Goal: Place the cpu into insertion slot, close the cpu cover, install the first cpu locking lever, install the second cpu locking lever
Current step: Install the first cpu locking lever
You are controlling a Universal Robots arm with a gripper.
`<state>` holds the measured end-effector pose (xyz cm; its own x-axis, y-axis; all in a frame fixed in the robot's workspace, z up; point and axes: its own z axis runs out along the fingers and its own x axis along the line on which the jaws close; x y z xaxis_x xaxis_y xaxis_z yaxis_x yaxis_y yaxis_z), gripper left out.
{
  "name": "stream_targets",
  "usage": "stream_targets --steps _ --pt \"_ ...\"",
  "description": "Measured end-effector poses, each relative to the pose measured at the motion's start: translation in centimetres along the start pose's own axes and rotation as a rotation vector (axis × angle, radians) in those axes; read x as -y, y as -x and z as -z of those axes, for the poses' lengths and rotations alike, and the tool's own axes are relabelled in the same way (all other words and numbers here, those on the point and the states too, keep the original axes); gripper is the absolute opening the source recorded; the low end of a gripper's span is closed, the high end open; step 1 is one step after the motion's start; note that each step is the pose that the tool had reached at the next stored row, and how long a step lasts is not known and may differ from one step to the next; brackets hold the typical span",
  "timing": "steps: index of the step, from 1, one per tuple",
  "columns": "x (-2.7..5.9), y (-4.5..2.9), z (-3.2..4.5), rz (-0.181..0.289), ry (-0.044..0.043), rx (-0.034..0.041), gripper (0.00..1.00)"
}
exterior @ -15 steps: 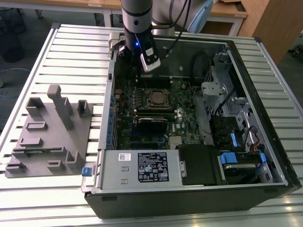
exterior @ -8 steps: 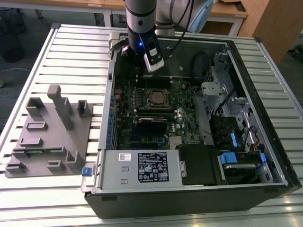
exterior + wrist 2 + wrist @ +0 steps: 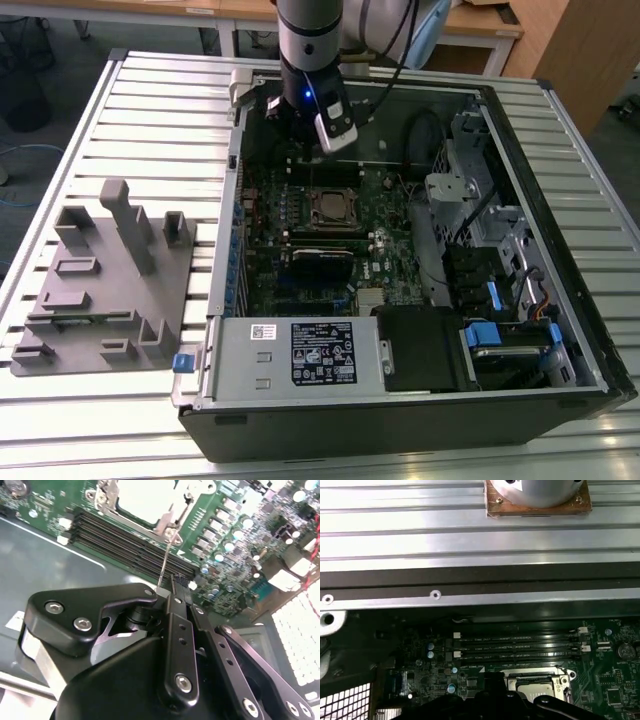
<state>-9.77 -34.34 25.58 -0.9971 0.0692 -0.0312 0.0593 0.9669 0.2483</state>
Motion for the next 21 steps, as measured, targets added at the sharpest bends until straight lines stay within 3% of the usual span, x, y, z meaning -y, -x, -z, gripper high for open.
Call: stream_targets --steps 7,14,21 --pt "-0.08 1.43 -0.06 0.000 -0.0002 -0.0016 0.10" --pt "-0.09 1.49 -0.07 0.000 -0.0001 -0.0014 0.10" --pt "-0.11 2.04 -0.11 0.000 0.0000 -0.0014 0.10"
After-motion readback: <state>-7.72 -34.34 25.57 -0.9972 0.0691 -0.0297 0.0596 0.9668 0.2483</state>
